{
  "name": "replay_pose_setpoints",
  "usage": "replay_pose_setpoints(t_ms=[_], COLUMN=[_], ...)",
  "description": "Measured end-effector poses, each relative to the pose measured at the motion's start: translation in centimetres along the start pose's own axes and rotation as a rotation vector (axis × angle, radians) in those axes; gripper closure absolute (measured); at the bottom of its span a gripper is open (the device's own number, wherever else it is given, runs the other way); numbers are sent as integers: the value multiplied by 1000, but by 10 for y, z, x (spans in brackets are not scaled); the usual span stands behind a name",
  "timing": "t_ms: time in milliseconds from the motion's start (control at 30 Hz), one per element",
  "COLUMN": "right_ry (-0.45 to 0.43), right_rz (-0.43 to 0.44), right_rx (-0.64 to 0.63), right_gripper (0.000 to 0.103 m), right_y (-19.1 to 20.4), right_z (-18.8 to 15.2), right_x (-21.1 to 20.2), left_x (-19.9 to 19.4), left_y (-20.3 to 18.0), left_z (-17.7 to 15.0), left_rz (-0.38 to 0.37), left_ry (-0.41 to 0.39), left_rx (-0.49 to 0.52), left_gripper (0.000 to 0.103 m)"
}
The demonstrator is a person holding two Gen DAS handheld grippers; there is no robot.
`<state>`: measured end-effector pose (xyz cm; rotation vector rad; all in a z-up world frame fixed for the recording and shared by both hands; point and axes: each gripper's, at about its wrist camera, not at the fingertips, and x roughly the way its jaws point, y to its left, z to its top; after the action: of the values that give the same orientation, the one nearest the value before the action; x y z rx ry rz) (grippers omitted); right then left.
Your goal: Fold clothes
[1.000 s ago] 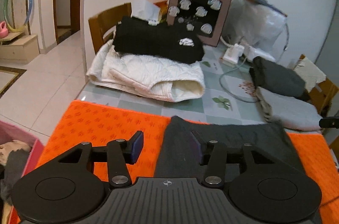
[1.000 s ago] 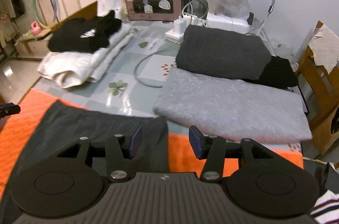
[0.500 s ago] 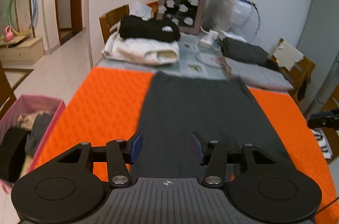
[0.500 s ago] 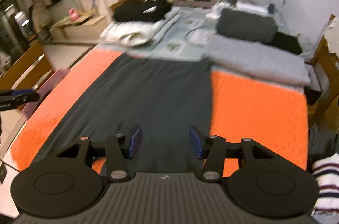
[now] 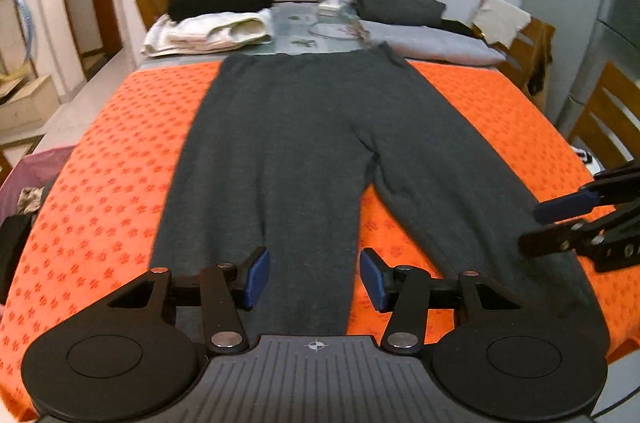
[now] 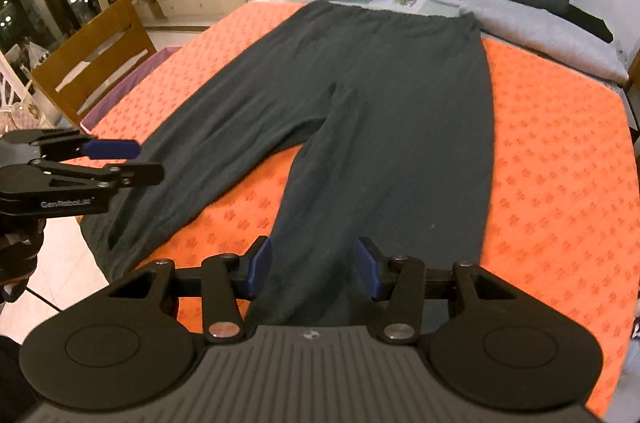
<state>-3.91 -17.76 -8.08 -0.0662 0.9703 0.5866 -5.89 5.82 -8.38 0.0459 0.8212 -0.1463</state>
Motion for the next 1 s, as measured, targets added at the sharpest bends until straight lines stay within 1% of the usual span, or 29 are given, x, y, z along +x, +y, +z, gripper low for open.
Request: replay_pose_setpoints(t_ms=[233, 367, 433, 500, 533, 567, 633, 667, 700, 733, 867, 933, 1000], right_ry=[-16, -11, -6, 10, 19, 28, 53, 56, 56, 61, 44, 43, 45], right_rz=[-63, -112, -137, -160, -169, -177, -201, -212, -222, -242, -327, -364, -374], right_rx=[38, 26, 17, 8, 3, -2, -20, -29, -37, -40, -8, 17, 48], right_gripper=[50, 50, 50, 53, 53, 56, 72, 80, 98, 99, 99, 99, 99], right_y=[20, 30, 34, 36, 37, 37, 39, 39, 40, 39, 27, 14, 0], right_z=[3, 9, 12, 14, 14, 14, 14, 14, 14, 15, 19, 18, 16], right_x=[29, 49, 59, 69, 74, 78, 86, 87, 87, 86, 71, 65, 61], left_x=[28, 47, 57, 67, 71, 75, 79, 80, 79, 78, 79, 82, 85], left_y=[-11, -14, -16, -18, -18, -17, -14, -11, -8, -4, 20, 30, 39], left_z=[5, 13, 13, 13, 13, 11, 10, 9, 10, 11, 21, 24, 27], left_rz=[-64, -102, -96, -85, -74, -59, -20, 13, 48, 86, 208, 233, 246], left_ry=[0, -4, 7, 22, 33, 46, 63, 62, 61, 59, 65, 84, 99], left_rx=[133, 180, 213, 247, 259, 266, 278, 282, 280, 275, 198, 156, 122], left_gripper=[50, 50, 51, 51, 52, 55, 73, 77, 89, 95, 95, 95, 95])
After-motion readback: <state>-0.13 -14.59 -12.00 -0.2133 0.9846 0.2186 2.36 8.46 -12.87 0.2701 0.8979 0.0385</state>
